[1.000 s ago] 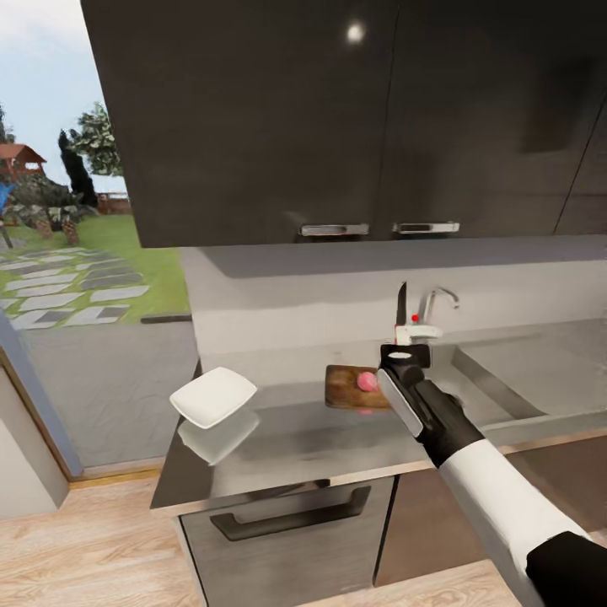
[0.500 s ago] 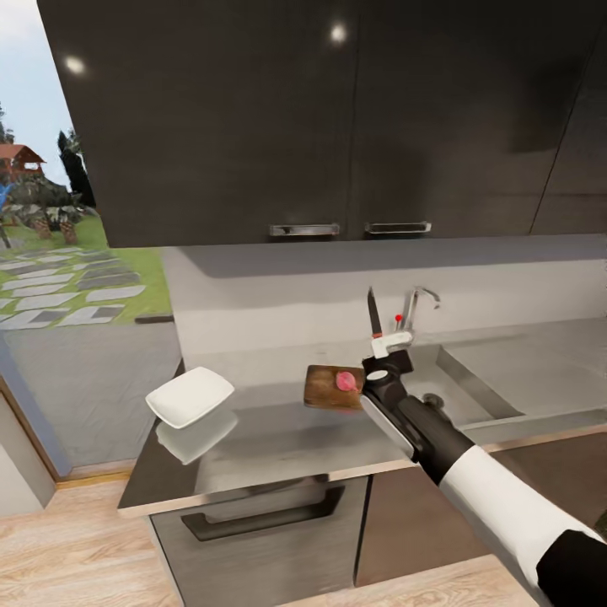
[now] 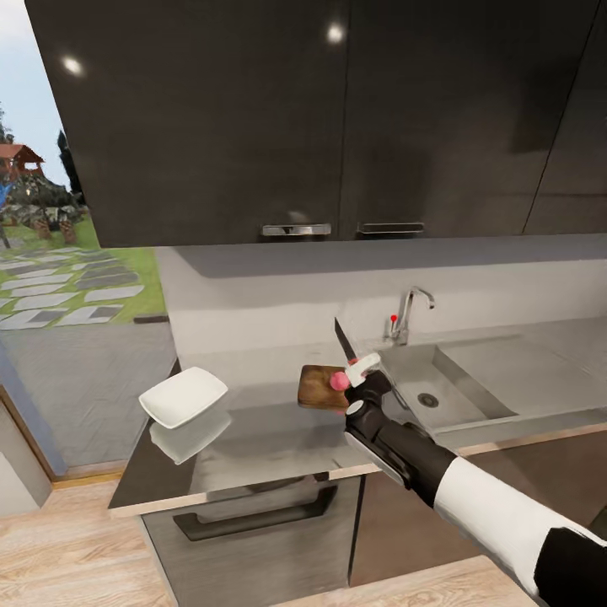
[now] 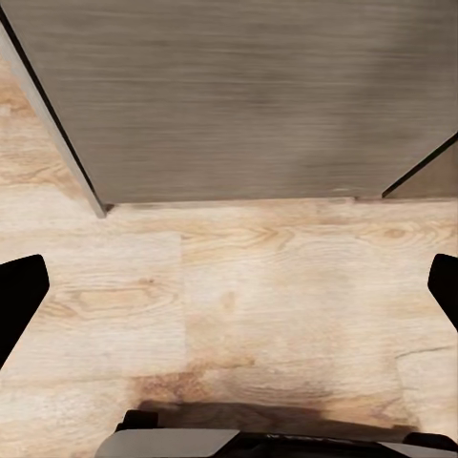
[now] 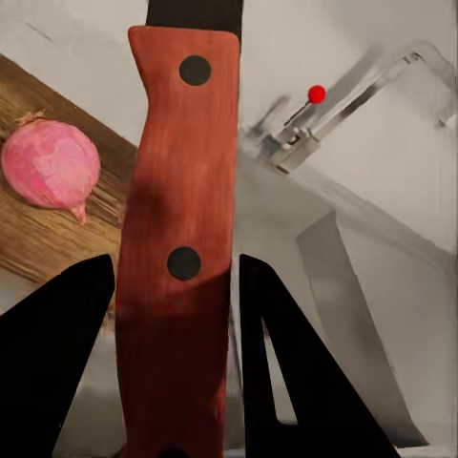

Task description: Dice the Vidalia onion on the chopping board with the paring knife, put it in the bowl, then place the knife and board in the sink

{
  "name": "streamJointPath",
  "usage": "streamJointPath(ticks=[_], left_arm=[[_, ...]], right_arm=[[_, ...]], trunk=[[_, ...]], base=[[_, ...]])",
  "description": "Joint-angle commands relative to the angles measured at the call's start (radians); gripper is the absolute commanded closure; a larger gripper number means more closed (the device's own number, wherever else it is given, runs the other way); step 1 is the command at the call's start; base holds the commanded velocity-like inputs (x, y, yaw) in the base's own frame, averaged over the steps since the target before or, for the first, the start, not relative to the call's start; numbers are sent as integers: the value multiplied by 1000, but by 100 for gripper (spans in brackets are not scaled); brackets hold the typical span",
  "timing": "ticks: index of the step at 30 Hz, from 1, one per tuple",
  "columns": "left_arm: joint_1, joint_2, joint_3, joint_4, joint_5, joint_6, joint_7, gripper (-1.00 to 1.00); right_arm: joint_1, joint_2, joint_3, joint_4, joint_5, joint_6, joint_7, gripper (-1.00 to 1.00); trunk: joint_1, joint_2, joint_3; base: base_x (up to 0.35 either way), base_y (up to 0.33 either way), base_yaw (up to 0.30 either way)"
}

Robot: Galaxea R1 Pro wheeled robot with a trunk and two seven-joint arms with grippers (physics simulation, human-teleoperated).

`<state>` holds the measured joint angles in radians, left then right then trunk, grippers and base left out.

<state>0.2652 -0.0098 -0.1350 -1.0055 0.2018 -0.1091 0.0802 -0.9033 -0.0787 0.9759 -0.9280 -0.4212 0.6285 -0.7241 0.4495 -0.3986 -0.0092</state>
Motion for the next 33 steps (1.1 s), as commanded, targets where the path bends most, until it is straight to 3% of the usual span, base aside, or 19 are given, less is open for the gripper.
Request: streamJointPath(ticks=[1, 5, 13, 16, 17, 19, 22, 23, 24, 27, 33], left_arm=[[0, 1, -3, 0, 8, -3, 6, -100], [0, 1, -3, 1, 8, -3, 6, -100], [0, 1, -3, 6, 10, -3, 6, -100], [0, 1, -3, 8, 10, -3, 6, -100], [0, 1, -3, 9, 10, -3, 6, -100], [0, 1, -3, 9, 10, -3, 6, -100], [0, 1, -3, 10, 10, -3, 6, -100], [0, 1, -3, 6, 11, -3, 6, -100], [0, 1, -3, 4, 11, -3, 5, -100], [0, 1, -3, 3, 11, -3, 3, -100], [0, -1, -4, 3, 11, -3, 3, -100]], right_arm=[[-2, -1, 27, 3, -5, 5, -6, 100], [-2, -2, 57, 9, -7, 5, -2, 100], [-2, 4, 57, -2, -8, -5, 1, 100], [-3, 3, 55, -22, 3, 58, 0, 100], [-6, 2, 54, -49, 34, 180, 2, 100], [-13, 2, 53, -75, 81, 283, 4, 100], [-27, 3, 50, -91, 148, 329, 6, 100], [-43, 11, 49, -78, 231, 346, 13, 100], [-45, 13, 50, -63, 248, 348, 22, 100], [-48, 14, 50, -21, 273, 352, 71, 100], [-48, 11, 54, 46, 281, 352, 167, 100]], trunk=[[1, -1, -1], [1, -1, -1], [1, -1, -1], [1, -1, -1], [1, -1, -1], [1, -1, -1], [1, -1, -1], [1, -1, -1], [1, -1, -1], [1, -1, -1], [1, -1, -1]], base=[[0, 0, 0], [0, 0, 0], [0, 0, 0], [0, 0, 0], [0, 0, 0], [0, 0, 0], [0, 0, 0], [0, 0, 0], [0, 0, 0], [0, 0, 0], [18, -9, 0]])
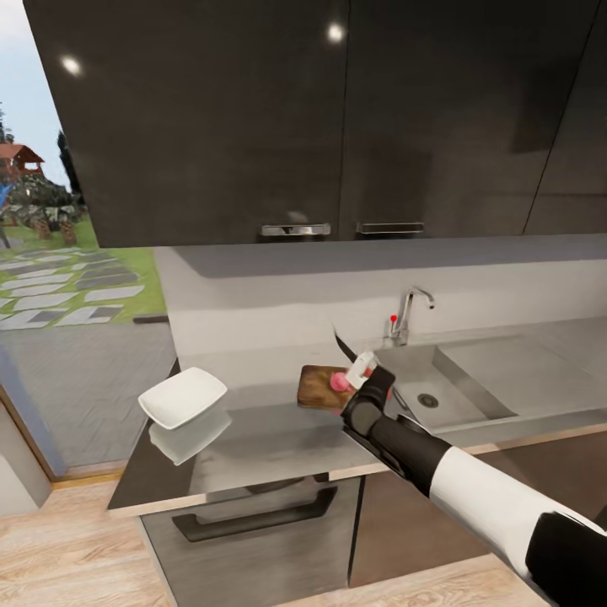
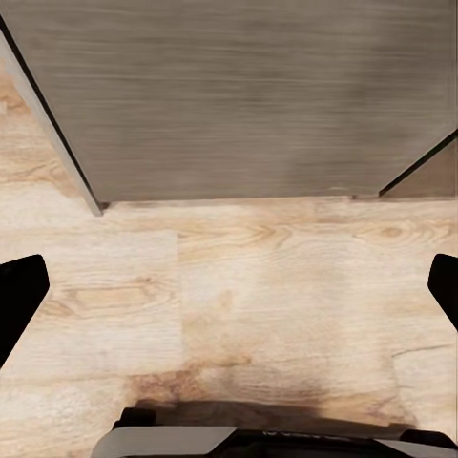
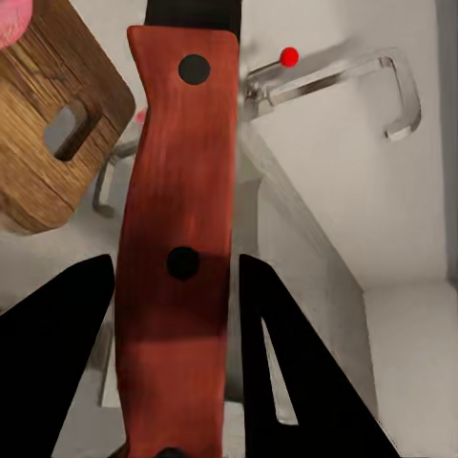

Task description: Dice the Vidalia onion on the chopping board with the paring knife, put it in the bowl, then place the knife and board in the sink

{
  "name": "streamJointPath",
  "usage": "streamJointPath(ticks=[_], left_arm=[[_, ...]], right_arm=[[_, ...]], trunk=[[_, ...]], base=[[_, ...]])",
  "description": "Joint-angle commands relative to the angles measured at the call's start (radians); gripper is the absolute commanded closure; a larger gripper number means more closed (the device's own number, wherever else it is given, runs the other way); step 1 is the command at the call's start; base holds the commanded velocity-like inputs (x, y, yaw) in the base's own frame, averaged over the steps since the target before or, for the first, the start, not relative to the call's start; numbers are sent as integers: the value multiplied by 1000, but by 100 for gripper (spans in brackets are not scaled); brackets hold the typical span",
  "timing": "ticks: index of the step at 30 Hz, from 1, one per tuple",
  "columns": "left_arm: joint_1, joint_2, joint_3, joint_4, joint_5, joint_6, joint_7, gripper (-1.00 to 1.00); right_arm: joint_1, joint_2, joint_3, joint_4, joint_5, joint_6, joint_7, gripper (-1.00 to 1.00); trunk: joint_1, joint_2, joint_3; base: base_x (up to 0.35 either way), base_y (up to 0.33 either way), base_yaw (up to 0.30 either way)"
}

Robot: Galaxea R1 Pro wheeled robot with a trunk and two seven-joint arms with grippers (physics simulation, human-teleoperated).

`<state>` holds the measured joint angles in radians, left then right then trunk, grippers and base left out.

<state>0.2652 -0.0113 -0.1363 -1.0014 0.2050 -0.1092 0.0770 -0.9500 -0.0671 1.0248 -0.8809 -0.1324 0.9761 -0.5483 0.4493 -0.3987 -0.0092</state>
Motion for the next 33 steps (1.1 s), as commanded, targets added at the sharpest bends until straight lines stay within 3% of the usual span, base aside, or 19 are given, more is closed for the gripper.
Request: streamJointPath(ticks=[1, 9, 17, 21, 33], left_arm=[[0, 0, -3, 0, 8, -3, 6, -100], [0, -4, -3, -2, 8, -3, 6, -100], [0, -4, -3, -2, 8, -3, 6, -100], [-1, -5, -6, -8, 8, -3, 4, -100], [-1, -6, -6, -5, 8, -3, 4, -100]], right_arm=[[-1, 0, 6, 4, -7, 4, 0, 100], [-1, -2, 24, 23, -8, -2, 172, 100], [-1, 4, 23, 18, -6, -27, 186, 100], [-1, 26, 22, 24, -12, -39, 194, 100], [-1, 7, 23, 20, -12, -95, 195, 100]], trunk=[[1, -1, -1], [1, -1, -1], [1, -1, -1], [1, -1, -1], [1, -1, -1]], base=[[78, -50, 0], [127, -96, 0], [85, -76, 0], [0, 0, 0], [0, 0, 0]])
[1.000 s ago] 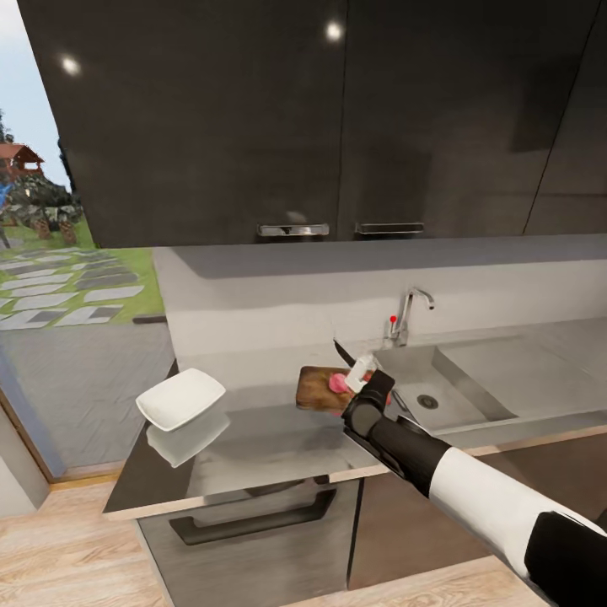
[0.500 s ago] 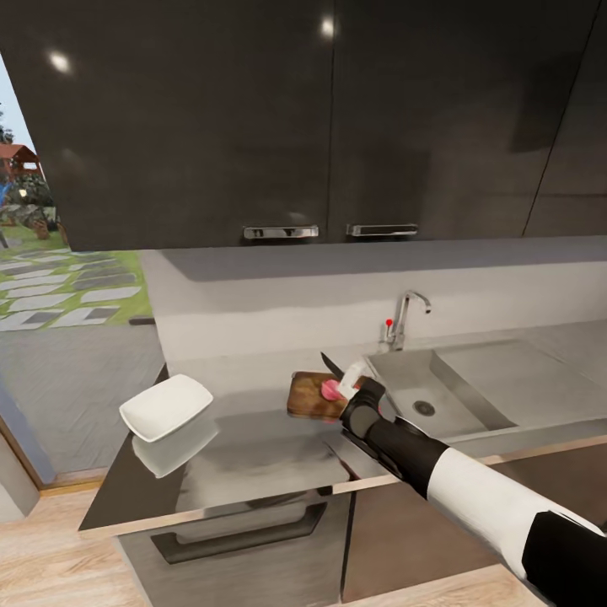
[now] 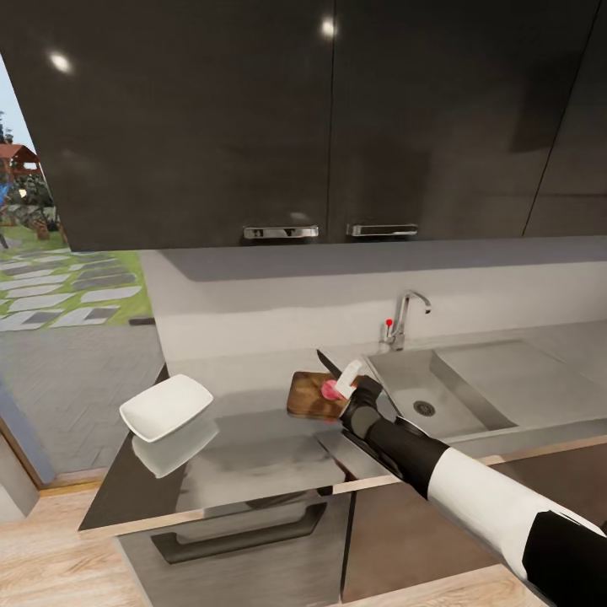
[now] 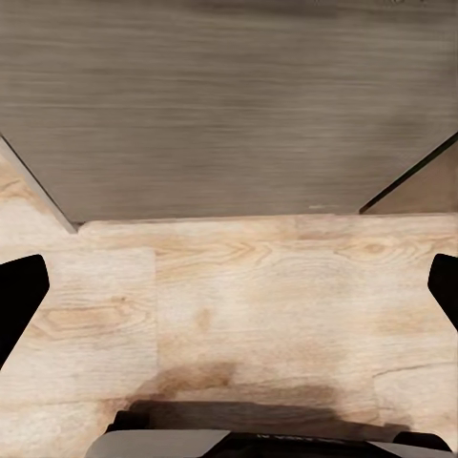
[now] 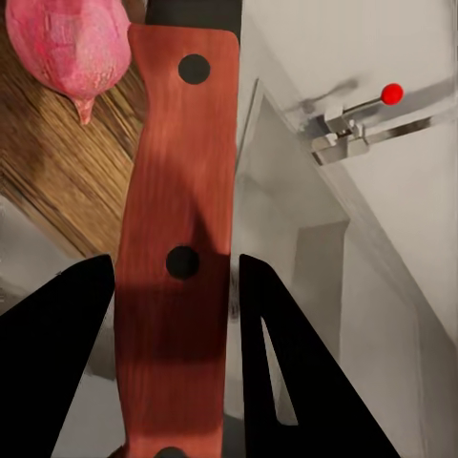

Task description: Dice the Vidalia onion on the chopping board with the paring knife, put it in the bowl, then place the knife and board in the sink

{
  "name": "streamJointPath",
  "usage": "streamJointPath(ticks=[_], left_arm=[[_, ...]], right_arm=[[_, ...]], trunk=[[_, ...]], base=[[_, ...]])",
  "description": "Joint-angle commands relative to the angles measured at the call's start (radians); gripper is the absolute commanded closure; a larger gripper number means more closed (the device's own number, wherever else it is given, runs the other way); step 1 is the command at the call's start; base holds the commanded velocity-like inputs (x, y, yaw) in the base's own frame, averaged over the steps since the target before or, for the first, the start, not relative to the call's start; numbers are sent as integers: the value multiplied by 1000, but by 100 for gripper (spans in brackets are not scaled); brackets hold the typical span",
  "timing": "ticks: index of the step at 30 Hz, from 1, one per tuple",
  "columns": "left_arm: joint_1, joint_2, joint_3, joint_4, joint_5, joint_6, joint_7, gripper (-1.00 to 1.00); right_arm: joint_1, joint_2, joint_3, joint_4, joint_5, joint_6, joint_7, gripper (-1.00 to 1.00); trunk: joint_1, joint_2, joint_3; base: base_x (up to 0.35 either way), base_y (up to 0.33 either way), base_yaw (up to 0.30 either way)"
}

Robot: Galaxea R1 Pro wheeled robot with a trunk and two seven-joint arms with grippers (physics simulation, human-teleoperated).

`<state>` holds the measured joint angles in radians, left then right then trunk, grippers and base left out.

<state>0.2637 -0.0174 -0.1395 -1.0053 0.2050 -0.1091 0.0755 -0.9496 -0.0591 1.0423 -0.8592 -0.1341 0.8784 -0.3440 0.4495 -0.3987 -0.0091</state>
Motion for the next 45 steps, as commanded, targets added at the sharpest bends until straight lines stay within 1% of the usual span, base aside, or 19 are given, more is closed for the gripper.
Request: streamJointPath(ticks=[1, 7, 14, 45], left_arm=[[0, 1, -3, -1, 8, -3, 6, -100], [0, 1, -3, -1, 8, -3, 6, -100], [0, 1, -3, 1, 8, -3, 6, -100], [1, 1, -3, -4, 8, -3, 7, -100]], right_arm=[[-1, -1, 5, -1, -10, -3, -10, 100], [-1, -2, 7, -1, -10, -35, -11, 100], [-1, -3, 11, 0, -12, -35, -12, 100], [-1, -2, 10, 5, -12, -33, -13, 100]], trunk=[[1, -1, -1], [1, -1, -1], [1, -1, -4], [1, -1, -53]], base=[[0, 0, 0], [0, 0, 0], [0, 0, 0], [0, 0, 0]])
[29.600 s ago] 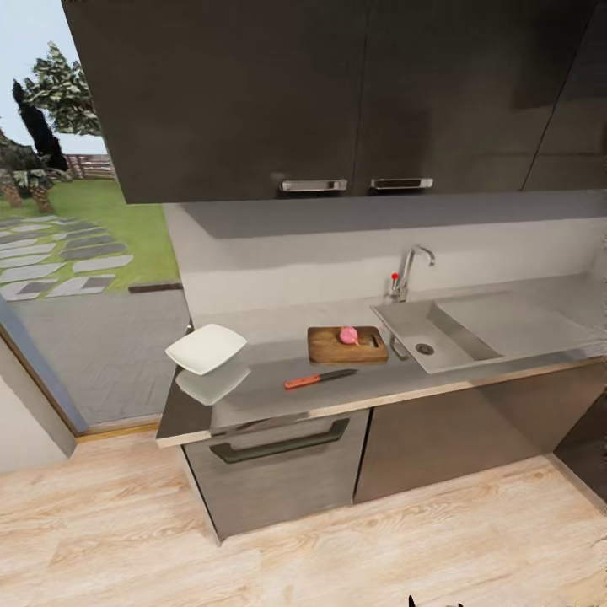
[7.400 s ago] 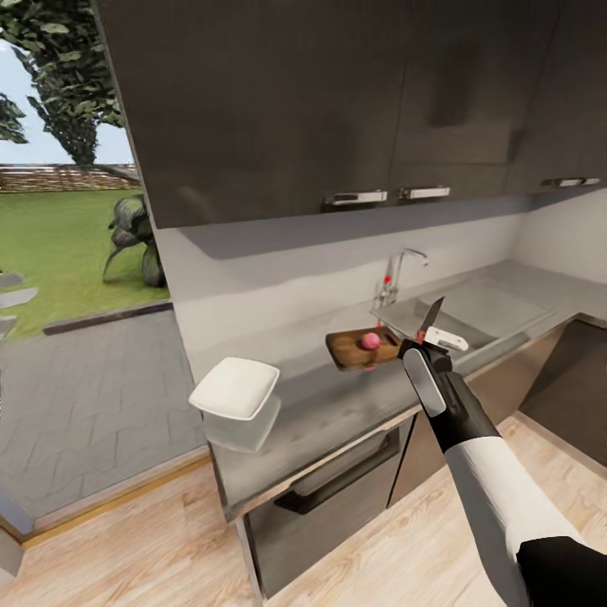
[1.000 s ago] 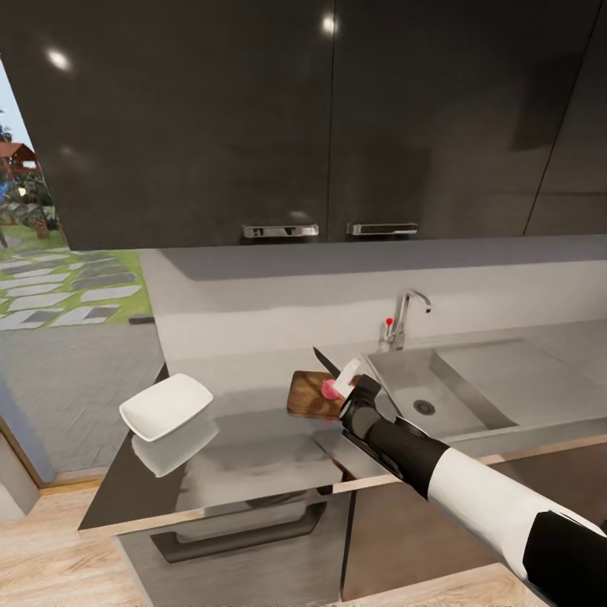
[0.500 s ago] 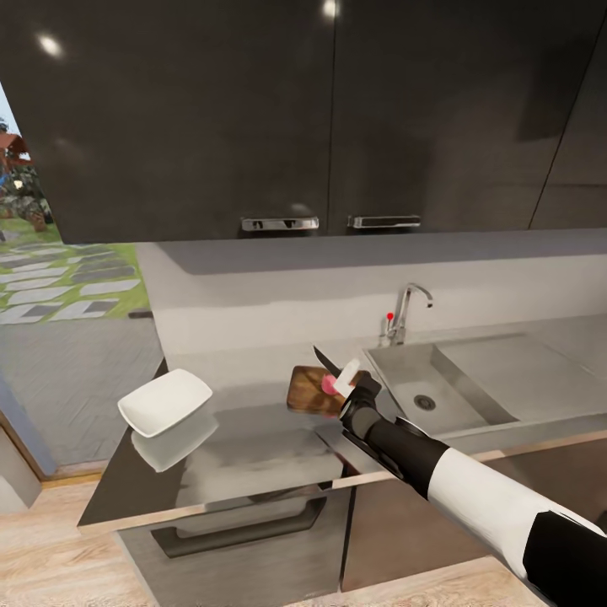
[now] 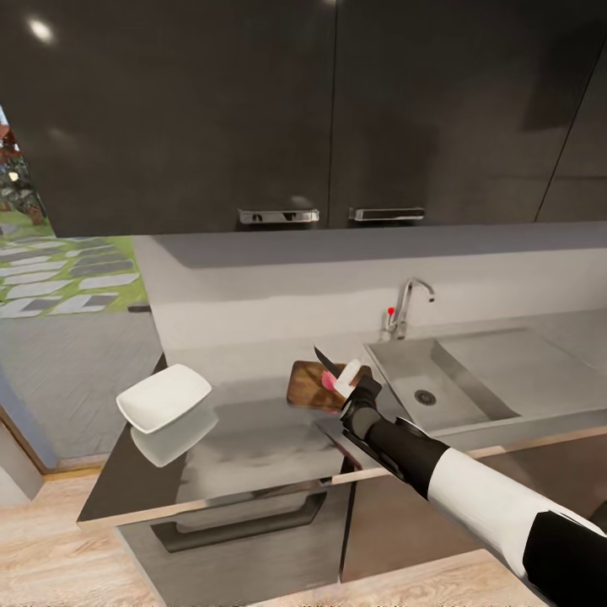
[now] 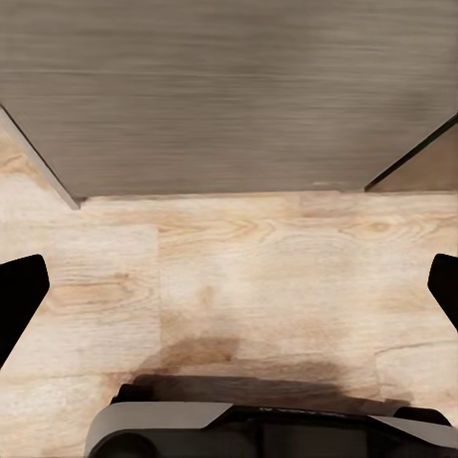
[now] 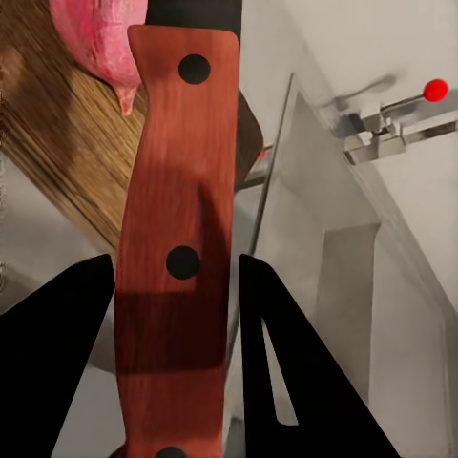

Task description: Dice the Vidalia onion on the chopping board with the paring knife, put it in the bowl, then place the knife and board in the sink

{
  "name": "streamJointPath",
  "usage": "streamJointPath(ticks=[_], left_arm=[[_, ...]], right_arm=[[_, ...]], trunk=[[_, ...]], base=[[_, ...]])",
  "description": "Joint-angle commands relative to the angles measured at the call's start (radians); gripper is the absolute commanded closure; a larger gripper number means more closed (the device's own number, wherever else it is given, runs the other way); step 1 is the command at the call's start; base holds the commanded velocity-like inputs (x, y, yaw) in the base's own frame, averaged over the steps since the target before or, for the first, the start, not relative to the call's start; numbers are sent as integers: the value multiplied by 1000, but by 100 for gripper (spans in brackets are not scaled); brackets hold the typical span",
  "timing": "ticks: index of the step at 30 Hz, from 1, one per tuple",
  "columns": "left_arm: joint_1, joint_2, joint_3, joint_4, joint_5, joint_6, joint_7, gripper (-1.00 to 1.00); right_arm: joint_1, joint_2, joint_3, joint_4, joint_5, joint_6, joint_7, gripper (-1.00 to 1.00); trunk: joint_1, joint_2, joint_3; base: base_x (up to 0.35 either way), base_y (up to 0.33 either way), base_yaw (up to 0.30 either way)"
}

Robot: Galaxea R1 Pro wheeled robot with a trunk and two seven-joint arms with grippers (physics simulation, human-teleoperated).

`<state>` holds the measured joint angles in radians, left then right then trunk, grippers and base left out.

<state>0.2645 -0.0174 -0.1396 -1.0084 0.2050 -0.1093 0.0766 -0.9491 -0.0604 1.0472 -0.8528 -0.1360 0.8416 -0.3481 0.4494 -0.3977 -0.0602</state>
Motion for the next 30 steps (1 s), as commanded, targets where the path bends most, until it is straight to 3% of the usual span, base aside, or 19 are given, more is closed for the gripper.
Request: streamJointPath(ticks=[1, 30], left_arm=[[0, 1, -3, -1, 8, -3, 6, -100], [-1, 1, -3, 0, 8, -3, 9, -100]], right_arm=[[-2, -1, 5, 0, -10, 4, -9, 100], [-2, -2, 5, 11, -11, 2, -8, 100]], trunk=[[1, -2, -4], [1, -2, -51]], base=[[32, 0, 0], [34, -8, 0]])
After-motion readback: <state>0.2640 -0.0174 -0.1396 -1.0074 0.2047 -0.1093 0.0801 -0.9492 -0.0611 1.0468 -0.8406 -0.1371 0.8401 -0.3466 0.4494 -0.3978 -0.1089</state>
